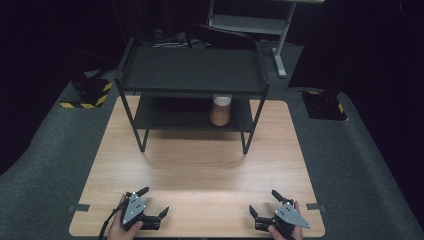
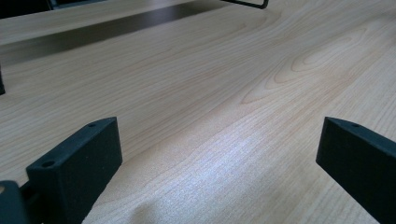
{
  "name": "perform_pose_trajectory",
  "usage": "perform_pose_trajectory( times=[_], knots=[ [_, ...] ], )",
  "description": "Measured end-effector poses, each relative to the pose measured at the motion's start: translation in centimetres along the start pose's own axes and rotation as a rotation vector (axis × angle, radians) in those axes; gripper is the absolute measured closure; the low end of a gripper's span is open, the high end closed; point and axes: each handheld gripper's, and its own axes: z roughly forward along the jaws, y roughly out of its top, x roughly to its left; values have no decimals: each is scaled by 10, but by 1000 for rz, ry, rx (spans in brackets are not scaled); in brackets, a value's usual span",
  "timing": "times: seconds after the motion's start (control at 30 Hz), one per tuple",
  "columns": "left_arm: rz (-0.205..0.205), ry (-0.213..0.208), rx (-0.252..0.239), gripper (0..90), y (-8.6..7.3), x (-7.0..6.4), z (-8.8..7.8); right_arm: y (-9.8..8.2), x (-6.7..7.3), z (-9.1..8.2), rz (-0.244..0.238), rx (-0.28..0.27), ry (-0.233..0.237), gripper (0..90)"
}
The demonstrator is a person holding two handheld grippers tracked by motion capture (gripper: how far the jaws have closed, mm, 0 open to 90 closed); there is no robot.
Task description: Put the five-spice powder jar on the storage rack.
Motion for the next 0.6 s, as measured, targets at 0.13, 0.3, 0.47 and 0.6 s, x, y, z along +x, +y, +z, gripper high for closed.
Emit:
perform_pose_trajectory(
  times=[0.13, 0.3, 0.47, 0.6],
  knots=[
    [-9, -9, 2, 5, 0, 2, 0, 0, 0, 0, 4, 0, -1, 5],
    [-5, -15, 9, 5, 2, 3, 1, 0, 1, 0, 5, -2, -3, 6],
    [-8, -13, 17, 5, 3, 2, 2, -1, 1, 0, 4, -6, -3, 5],
    [-10, -13, 23, 5, 4, 2, 3, -2, 1, 0, 11, -11, -8, 5]
  ],
)
